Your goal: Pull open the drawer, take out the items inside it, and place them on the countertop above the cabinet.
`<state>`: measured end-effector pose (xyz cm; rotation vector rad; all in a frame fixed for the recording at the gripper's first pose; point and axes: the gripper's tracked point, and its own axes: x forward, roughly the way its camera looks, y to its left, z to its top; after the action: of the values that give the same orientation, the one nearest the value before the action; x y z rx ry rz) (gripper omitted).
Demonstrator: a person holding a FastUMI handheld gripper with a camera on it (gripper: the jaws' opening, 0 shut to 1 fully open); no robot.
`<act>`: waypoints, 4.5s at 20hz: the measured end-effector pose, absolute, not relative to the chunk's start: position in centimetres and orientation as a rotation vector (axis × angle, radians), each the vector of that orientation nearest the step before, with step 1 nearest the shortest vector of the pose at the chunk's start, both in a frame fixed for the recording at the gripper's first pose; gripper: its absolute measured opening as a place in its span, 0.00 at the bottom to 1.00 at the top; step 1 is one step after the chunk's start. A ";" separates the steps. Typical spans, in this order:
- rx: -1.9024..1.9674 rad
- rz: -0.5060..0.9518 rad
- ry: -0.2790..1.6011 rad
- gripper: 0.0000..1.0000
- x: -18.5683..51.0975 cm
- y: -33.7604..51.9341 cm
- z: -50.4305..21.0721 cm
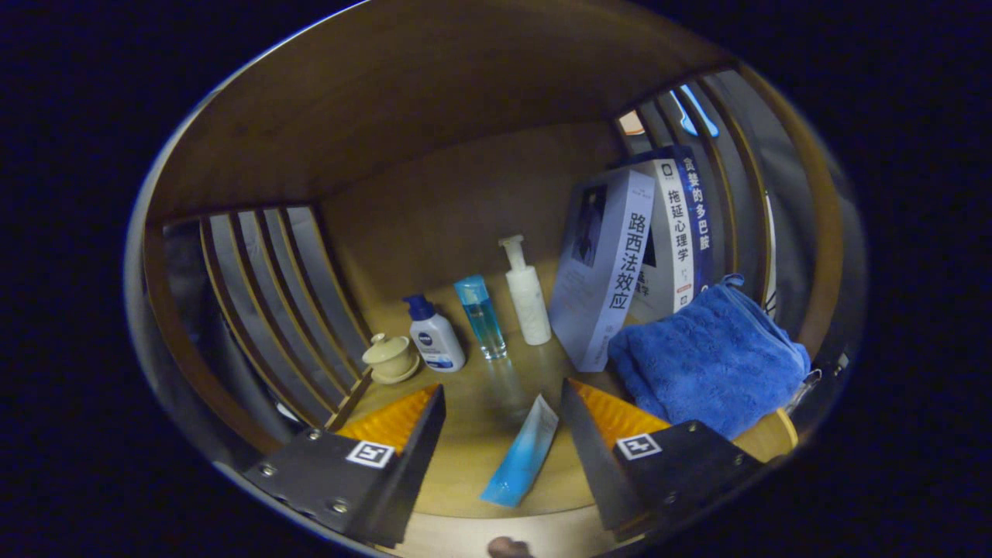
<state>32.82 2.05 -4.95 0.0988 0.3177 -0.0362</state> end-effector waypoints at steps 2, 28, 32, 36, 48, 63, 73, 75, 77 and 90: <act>0.036 -0.051 0.320 1.00 31.9 1.6 -5.5; -0.001 -0.011 0.098 1.00 6.6 5.4 6.1; -0.004 -0.029 0.092 0.99 3.9 3.4 3.9; -0.032 -0.035 0.123 1.00 3.4 1.9 -0.6; -0.140 -0.019 0.166 1.00 3.9 -0.6 -13.6; -0.167 -0.074 0.215 0.99 3.2 -0.6 -23.1; 0.058 -0.008 0.218 1.00 6.8 -0.4 -24.6; 0.005 -0.010 0.224 1.00 8.0 -0.5 -24.9; -0.051 -0.019 0.230 1.00 9.0 -0.6 -25.2; -0.019 -0.023 0.179 1.00 15.4 0.3 -25.7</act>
<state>15.43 0.26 -25.69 -0.0193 0.1785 -0.0229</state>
